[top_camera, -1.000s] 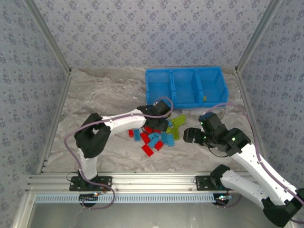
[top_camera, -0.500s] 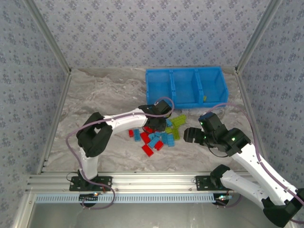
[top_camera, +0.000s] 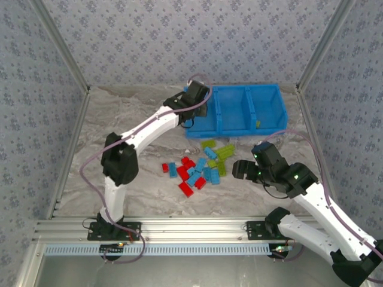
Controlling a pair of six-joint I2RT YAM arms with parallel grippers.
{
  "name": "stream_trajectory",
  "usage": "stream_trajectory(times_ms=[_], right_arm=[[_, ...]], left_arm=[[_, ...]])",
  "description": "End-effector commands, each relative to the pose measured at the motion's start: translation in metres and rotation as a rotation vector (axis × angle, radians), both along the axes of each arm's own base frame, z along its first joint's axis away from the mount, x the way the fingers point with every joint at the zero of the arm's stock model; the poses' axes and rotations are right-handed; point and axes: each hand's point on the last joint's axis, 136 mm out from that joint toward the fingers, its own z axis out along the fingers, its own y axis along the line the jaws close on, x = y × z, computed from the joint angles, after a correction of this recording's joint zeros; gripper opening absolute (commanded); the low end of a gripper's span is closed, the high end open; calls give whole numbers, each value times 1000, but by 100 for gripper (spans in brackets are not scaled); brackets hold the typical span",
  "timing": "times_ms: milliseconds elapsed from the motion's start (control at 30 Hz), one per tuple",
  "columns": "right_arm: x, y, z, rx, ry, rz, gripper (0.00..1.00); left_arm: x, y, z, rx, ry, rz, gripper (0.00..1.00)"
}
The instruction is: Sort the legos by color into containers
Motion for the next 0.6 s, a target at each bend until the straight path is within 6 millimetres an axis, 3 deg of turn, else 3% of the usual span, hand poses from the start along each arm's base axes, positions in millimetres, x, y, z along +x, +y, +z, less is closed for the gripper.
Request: stream_trajectory(times_ms=[0, 133, 267, 367, 467, 567], right_arm=[[-3, -6, 6, 3, -15, -28, 90], [-6, -7, 9, 13, -19, -31, 90], [-6, -9, 10, 11, -26, -35, 90], [-5, -12, 12, -4, -37, -44, 91], [-2, -14, 11, -18, -48, -48, 92], [4, -15, 12, -36, -69, -52, 93]], left_arm=[[16, -13, -18, 74, 11, -57, 25], [39, -13, -34, 52, 55, -28, 32], [41, -19, -37, 35, 89, -44, 44], [33, -25, -13, 12, 66, -72, 48], [19, -25, 26, -6, 15, -99, 50], [-10, -23, 70, -47, -27, -146, 50]])
